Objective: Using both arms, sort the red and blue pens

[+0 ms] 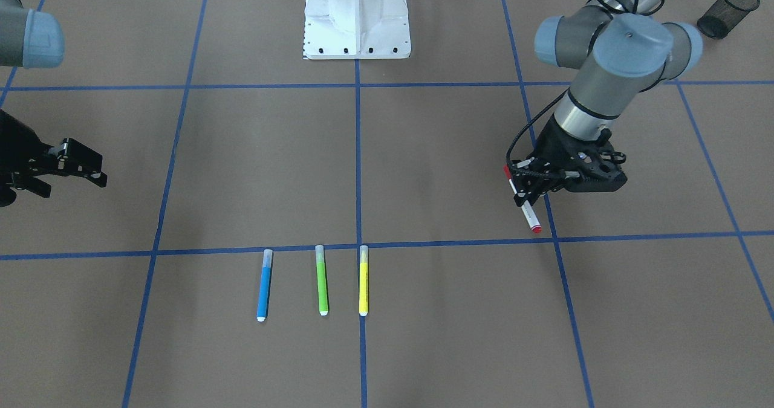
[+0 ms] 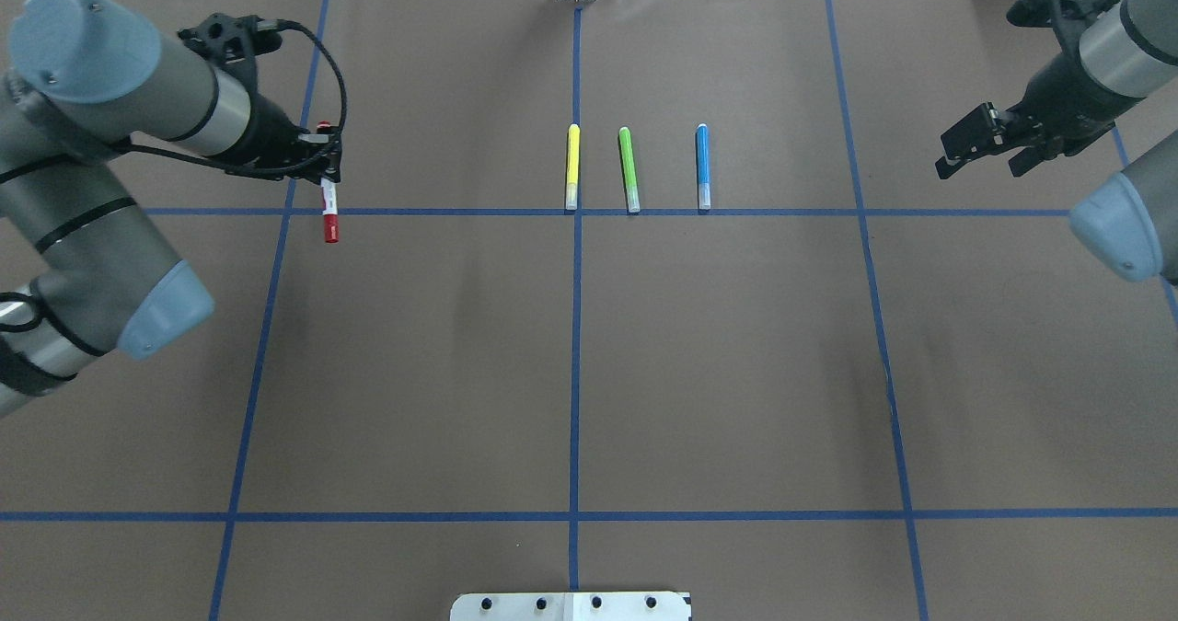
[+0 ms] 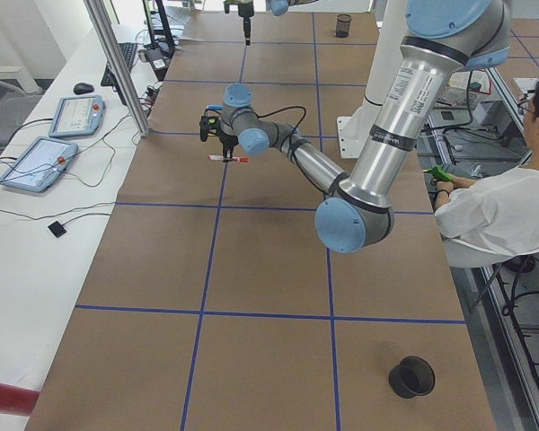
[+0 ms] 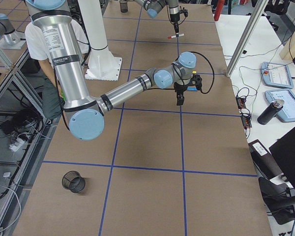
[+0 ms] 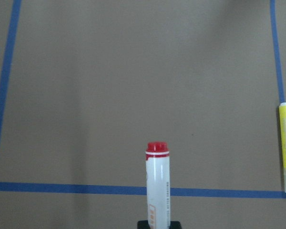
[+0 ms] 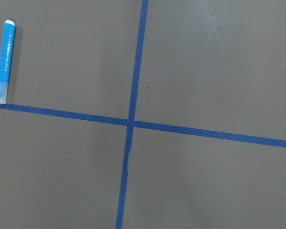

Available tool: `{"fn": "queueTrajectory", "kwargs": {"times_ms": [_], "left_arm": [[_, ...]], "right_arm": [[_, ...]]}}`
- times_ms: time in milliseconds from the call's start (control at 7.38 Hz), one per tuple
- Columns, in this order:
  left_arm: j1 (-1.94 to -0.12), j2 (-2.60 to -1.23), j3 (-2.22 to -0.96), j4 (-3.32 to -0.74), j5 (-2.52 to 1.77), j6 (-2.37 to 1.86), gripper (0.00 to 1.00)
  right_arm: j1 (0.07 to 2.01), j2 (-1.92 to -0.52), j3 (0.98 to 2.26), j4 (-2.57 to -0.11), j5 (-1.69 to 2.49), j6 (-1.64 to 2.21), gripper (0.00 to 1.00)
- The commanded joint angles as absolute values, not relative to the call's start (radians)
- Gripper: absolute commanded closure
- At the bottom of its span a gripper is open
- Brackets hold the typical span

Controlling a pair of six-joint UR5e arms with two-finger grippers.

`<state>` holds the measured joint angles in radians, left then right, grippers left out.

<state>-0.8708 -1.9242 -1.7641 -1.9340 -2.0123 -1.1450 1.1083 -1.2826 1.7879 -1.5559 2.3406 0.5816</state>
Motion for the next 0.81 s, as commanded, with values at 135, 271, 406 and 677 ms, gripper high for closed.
{"fn": "queueTrajectory", "kwargs": {"times_ms": [135, 271, 406, 677], "left_arm": [[-0.961, -1.531, -1.992, -2.053, -1.973, -1.147, 1.0], [-0.982, -1.382, -1.988, -2.232, -1.968, -1.149, 1.0], [-1.029, -1.291, -1.976, -2.347, -1.962, -1.152, 1.0], [-1.165, -1.163, -1.92, -2.484, -1.953, -1.158, 1.0]], "right_arm": [[1.06, -1.233, 1.779, -1.555, 2.28, 0.653, 0.0], [1.048, -1.215, 1.775, -1.555, 2.27, 0.678, 0.0], [1.037, -1.198, 1.772, -1.555, 2.266, 0.695, 0.0], [1.026, -1.193, 1.763, -1.554, 2.251, 0.695, 0.0]]}}
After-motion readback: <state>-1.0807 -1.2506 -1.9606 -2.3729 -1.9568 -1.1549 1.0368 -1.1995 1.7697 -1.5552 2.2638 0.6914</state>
